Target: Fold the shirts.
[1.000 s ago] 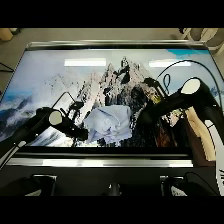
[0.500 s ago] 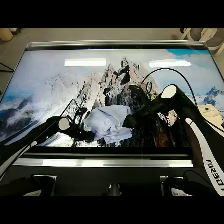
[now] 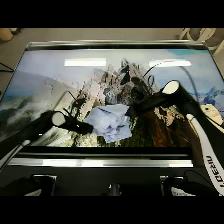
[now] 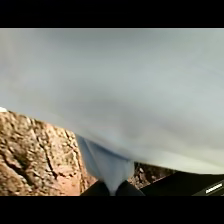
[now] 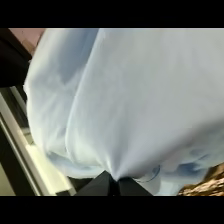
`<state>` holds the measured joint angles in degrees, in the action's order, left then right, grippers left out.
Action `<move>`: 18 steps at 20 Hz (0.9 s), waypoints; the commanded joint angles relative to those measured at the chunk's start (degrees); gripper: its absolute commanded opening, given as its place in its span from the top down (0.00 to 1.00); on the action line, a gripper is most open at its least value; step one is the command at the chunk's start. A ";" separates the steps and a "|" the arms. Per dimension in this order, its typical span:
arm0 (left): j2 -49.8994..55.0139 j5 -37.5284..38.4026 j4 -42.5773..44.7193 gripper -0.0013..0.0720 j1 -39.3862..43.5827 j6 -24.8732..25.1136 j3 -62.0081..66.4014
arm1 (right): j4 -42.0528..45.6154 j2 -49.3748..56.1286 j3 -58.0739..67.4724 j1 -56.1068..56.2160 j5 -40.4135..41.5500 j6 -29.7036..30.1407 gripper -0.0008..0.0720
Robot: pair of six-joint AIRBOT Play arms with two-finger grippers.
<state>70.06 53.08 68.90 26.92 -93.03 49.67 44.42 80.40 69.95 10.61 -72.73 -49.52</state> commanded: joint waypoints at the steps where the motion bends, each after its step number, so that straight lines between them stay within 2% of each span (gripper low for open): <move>1: -10.56 6.99 13.42 0.95 -4.92 -1.07 10.27 | 0.09 -7.80 11.80 -6.23 1.22 1.62 0.96; 3: -18.29 9.40 19.56 0.95 -9.25 -2.75 20.63 | 1.07 -14.23 23.32 -11.56 3.76 1.64 0.96; 6: -27.89 5.22 21.94 0.95 -14.99 -7.67 35.08 | 8.33 -24.48 34.93 -15.74 10.47 4.04 0.96; 8: -31.98 -0.87 19.52 0.95 -14.75 -7.93 40.13 | 10.05 -30.62 35.63 -15.69 13.84 3.93 0.96; 10: -34.73 -7.34 15.74 0.95 -13.42 -7.93 41.79 | 10.16 -34.29 35.63 -15.69 13.60 3.93 0.96; 13: -36.59 -9.35 15.82 0.95 -12.87 -7.91 41.90 | 11.06 -36.96 35.63 -15.69 13.00 3.89 0.96; 15: -36.41 -7.19 17.16 0.95 -12.90 -7.91 41.88 | 13.75 -37.24 35.63 -15.69 8.44 3.17 0.96; 18: -35.06 -2.25 19.87 0.95 -12.90 -7.89 41.29 | 20.79 -34.47 35.47 -15.69 -7.32 -1.97 0.95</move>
<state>34.76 47.90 86.35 14.06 -100.77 90.91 58.98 45.04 105.27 -4.99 -68.03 -47.99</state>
